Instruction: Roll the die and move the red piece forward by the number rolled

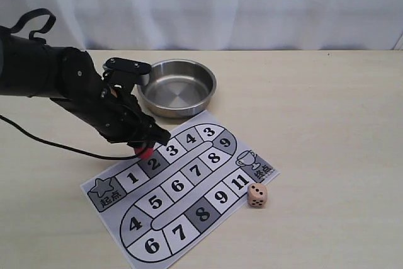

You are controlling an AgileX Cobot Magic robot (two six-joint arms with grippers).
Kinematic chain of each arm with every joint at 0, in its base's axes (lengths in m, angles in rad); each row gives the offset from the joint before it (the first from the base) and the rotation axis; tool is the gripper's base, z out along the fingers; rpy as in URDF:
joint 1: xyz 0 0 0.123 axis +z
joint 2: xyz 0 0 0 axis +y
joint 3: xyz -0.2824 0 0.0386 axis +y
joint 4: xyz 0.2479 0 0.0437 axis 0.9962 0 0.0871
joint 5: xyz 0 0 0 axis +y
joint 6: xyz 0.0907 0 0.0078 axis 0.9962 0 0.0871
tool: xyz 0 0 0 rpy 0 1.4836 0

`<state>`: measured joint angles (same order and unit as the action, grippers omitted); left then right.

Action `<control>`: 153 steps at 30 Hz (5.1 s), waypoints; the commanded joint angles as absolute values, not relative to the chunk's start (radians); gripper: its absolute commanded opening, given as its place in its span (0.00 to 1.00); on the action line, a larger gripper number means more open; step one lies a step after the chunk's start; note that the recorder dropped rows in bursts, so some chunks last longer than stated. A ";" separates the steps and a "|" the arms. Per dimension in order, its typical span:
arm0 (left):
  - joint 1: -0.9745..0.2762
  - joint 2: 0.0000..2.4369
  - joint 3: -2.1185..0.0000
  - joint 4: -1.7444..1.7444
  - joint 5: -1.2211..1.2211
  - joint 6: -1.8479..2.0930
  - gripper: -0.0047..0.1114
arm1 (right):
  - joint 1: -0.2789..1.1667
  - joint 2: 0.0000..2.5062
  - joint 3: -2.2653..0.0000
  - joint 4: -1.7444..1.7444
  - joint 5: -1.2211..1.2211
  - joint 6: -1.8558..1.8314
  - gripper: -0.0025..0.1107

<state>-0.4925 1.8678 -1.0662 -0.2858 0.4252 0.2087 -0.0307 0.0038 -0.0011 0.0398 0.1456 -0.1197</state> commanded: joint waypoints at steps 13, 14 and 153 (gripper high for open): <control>-0.536 1.981 -1.072 -0.326 0.364 0.303 0.04 | -0.033 0.000 0.000 0.037 0.140 -0.119 0.06; -0.536 1.981 -1.072 -0.326 0.364 0.303 0.04 | -0.033 0.000 0.000 0.037 0.140 -0.119 0.06; 0.102 1.737 -1.241 0.074 0.757 0.091 0.04 | -0.033 0.000 0.000 0.037 0.140 -0.119 0.06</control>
<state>0.1005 1.7459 -1.2379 -0.0122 0.7370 0.1761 -0.0307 0.0038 -0.0011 0.0398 0.1456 -0.1197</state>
